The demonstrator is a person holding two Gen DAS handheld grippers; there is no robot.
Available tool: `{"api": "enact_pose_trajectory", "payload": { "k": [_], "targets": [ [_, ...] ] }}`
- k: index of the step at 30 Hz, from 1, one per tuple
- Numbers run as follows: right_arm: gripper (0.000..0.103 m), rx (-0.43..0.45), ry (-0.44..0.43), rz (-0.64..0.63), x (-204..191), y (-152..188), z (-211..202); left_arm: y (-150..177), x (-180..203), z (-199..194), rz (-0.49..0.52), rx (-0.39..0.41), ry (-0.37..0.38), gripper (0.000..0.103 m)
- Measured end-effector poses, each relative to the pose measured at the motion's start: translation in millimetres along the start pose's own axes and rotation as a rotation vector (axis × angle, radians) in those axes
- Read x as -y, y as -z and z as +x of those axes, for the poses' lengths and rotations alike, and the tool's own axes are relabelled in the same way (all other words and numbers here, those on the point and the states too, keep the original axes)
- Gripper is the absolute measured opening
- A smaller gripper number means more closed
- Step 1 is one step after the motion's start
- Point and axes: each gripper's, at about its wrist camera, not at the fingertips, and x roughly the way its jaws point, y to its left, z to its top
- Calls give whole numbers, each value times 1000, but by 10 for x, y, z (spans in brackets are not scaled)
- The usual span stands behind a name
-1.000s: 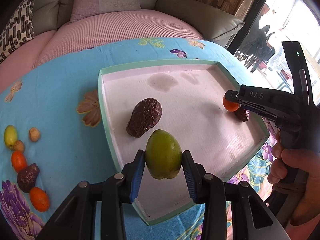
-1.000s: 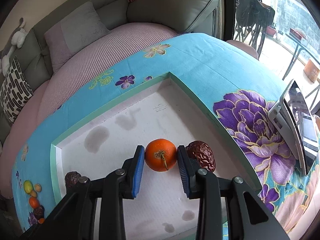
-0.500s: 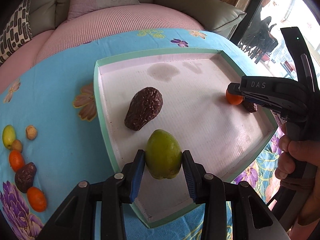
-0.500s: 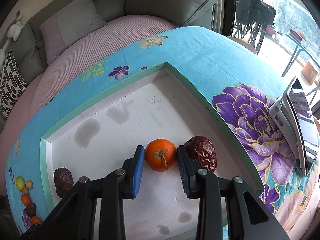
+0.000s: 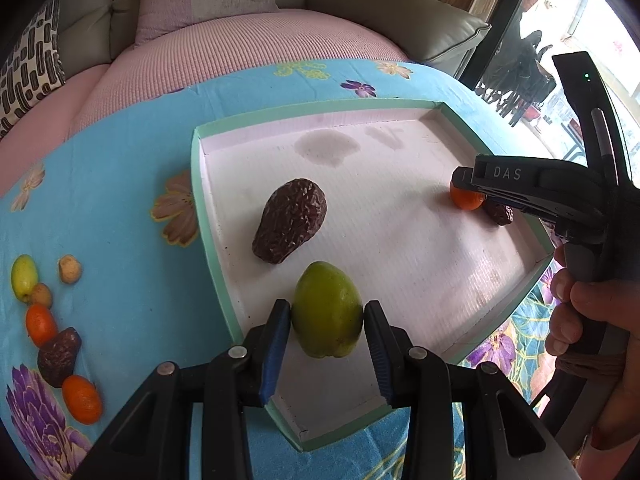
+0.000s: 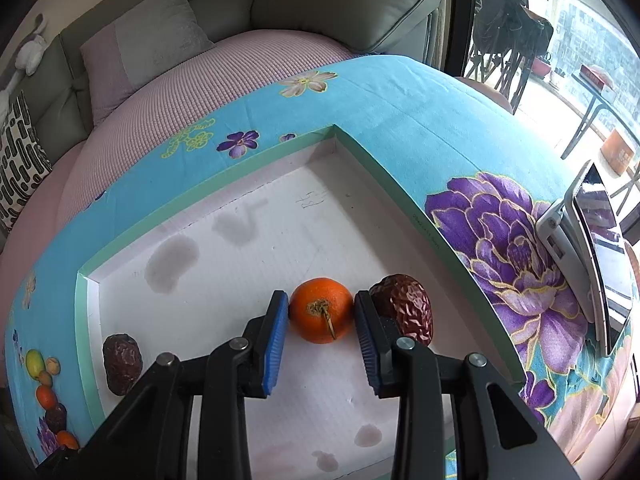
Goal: Organize fruits
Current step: 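Open both tools to set the green fruit and tangerine in the tray, then move both open tools back over the remaining fruit cluster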
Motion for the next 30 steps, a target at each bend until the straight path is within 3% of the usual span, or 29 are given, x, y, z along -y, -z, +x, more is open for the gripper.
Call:
{"api": "enact_pose_trajectory", "payload": {
  "k": [6, 8, 10, 13, 18, 23, 25, 30],
  "targets": [
    [36, -8, 6, -16, -27, 10, 9, -31, -34, -107, -4, 29, -18, 42],
    [36, -9, 11, -22, -39, 7, 17, -51, -81, -151, -19, 42, -21, 49],
    [37, -11, 14, -26, -45, 5, 21, -77, -149, -204, -40, 61, -26, 67],
    [46, -28, 22, -33, -54, 11, 57, -109, -280, -270, -81, 84, -40, 75],
    [48, -44, 29, -45, -79, 24, 100, -128, -518, -246, -147, 81, -87, 89],
    [72, -51, 35, -64, -117, 28, 118, -105, -798, -256, -226, 91, -149, 92],
    [76, -53, 43, -77, -136, 34, 119, -84, -920, -247, -258, 90, -173, 99],
    [79, -53, 54, -103, -167, 54, 102, -27, -1168, -211, -331, 79, -211, 100]
  ]
}}
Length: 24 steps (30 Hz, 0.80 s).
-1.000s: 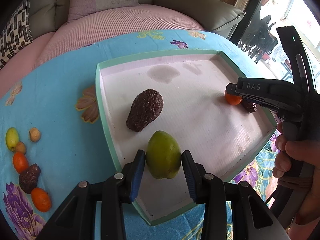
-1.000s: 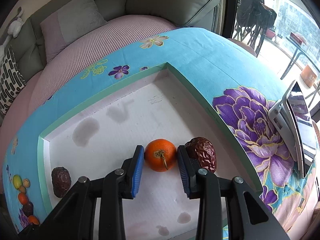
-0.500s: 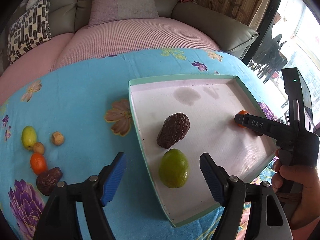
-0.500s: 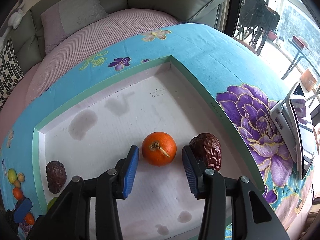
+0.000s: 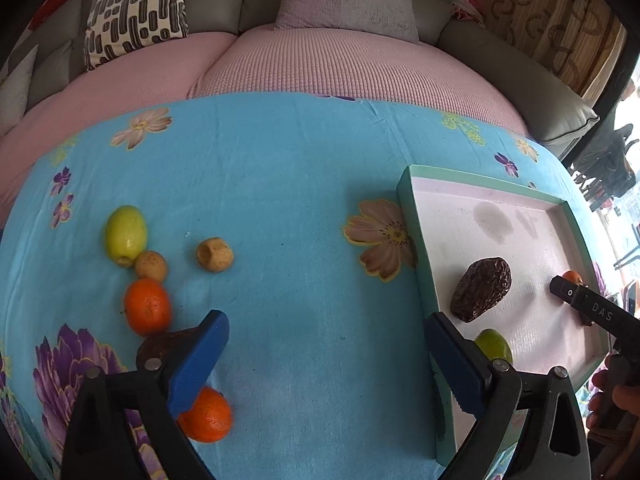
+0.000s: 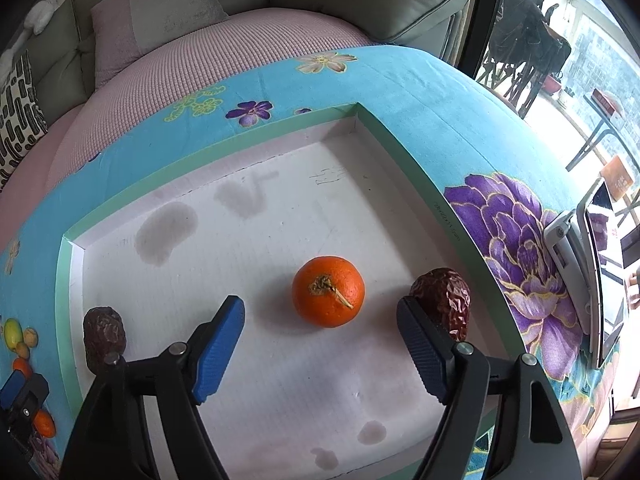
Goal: Organize fruits
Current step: 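Move both open tools back over the remaining fruit cluster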
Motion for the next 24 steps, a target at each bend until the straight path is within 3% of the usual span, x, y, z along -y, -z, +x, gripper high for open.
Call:
{"api": "enact_pose_trajectory", "payload": {
  "k": [3, 5, 6, 17, 24],
  "targets": [
    [80, -2, -2, -15, -26, 5, -7, -14, -112, 12, -31, 2, -11, 100],
    [93, -2, -1, -27, -59, 9, -10, -28, -177, 10, -48, 5, -15, 100],
    [94, 0, -3, -34, -78, 11, -11, -38, -214, 3, -56, 7, -18, 100],
    [94, 81, 15, -72, -276, -9, -253, -91, -405, -80, -77, 38, -60, 101],
    [94, 135, -64, -80, -601, 1, -519, -177, -610, -287, -77, 100, -110, 101]
  ]
}}
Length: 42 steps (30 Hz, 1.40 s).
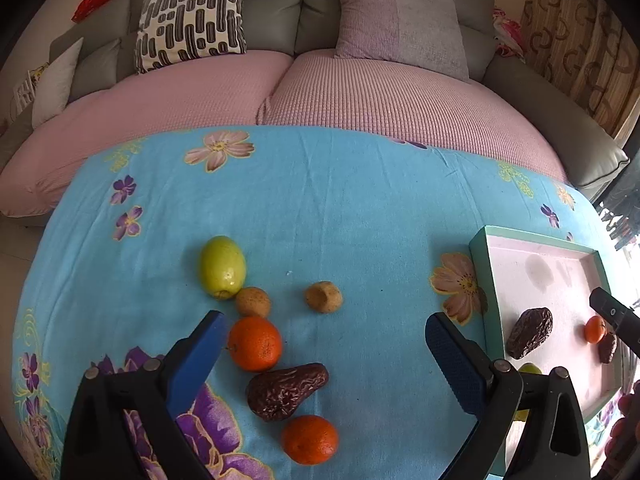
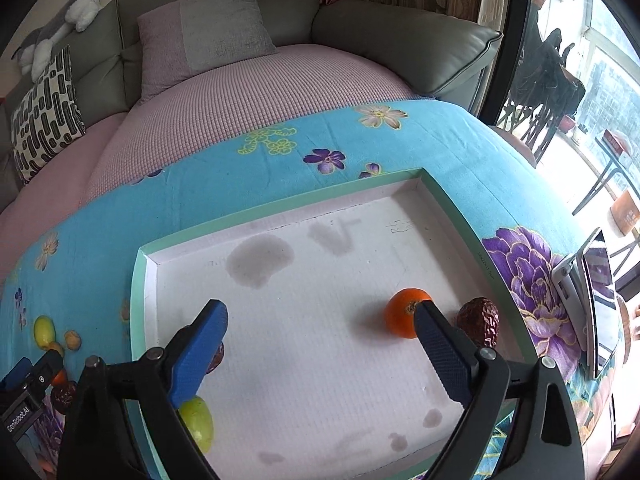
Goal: Organize fruits
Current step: 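Move both open tools back over the remaining fruit cluster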
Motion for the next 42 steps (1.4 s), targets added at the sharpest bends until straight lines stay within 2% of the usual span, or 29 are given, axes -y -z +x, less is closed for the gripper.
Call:
{"api": "enact_pose_trajectory", "payload": {
  "k": [4, 7, 13, 17, 24, 30, 33, 38, 42],
  "targets": [
    [94, 43, -52, -59, -308, -6, -130, -54, -242, -79, -21, 29, -58, 103],
    [94, 58, -91, -98, -535, 37, -189, -58, -457, -120, -64, 38, -69, 103],
    [94, 47, -196, -162, -923, 130, -208, -49, -830, -234, -126, 60, -111, 103],
    [94, 39, -231, -222, -1199, 208, -223, -47, -1065, -328, -158, 89, -143, 103],
    [94, 17, -281, -332, -1674, 405, -223, -30, -1404, -415, -230, 116, -133, 103],
    [94, 8, -330, -431, -1974, 579, -237, -3, -1447, -413, -237, 123, -127, 103],
    [94, -13, -340, -469, -2062, 671, -206, 12, -1459, -365, -235, 97, -124, 103],
    [94, -96, -370, -520, -2187, 831, -61, 79, -1470, -167, -206, -2, -158, 103],
    [94, -132, -377, -570, -2281, 942, -3, 111, -1518, -103, -219, -15, -165, 103]
  ]
}}
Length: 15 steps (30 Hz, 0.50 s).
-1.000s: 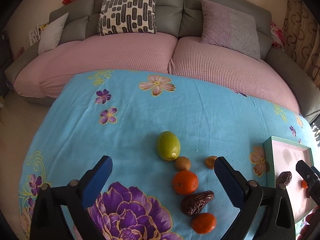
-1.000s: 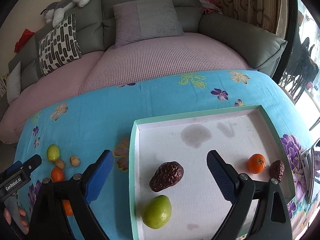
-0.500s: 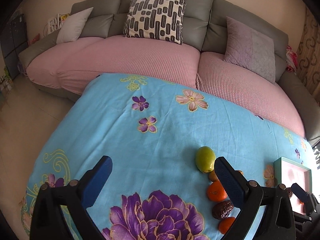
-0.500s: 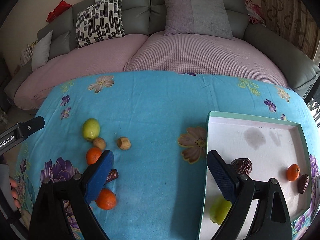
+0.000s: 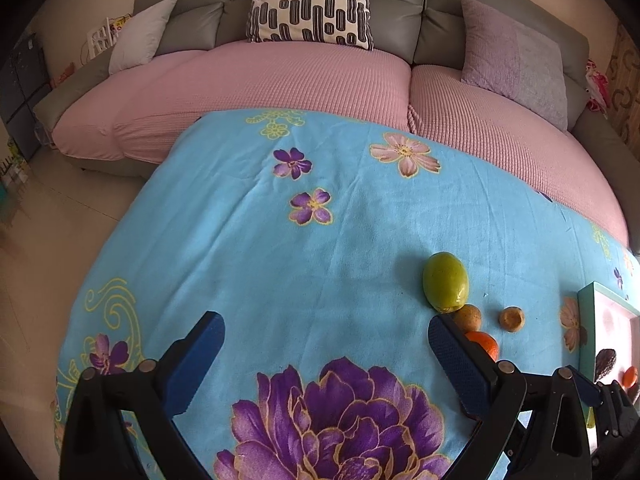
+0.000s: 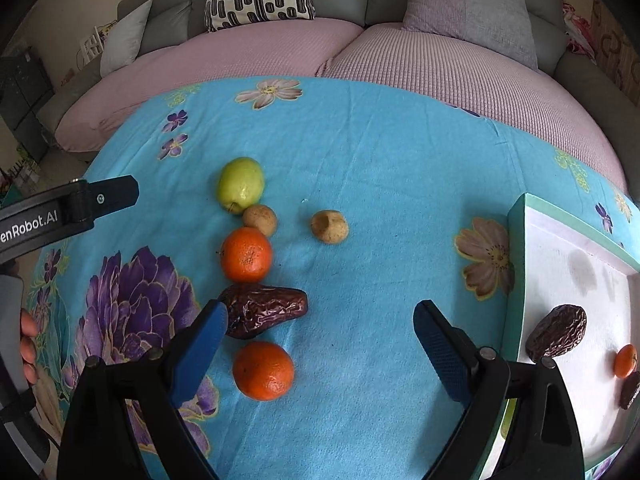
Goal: Organize fruits
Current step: 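Move both open tools back over the remaining fruit cluster, then close the right tool on the large wrinkled date while the left tool grasps an orange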
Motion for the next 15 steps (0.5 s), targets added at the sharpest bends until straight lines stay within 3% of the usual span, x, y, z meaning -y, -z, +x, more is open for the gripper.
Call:
{"api": "enact_pose_trajectory", "payload": {
  "k": [15],
  "targets": [
    [94, -38, -52, -100, -250, 49, 300, -29, -46, -31, -41, 15, 36, 102]
  ]
}}
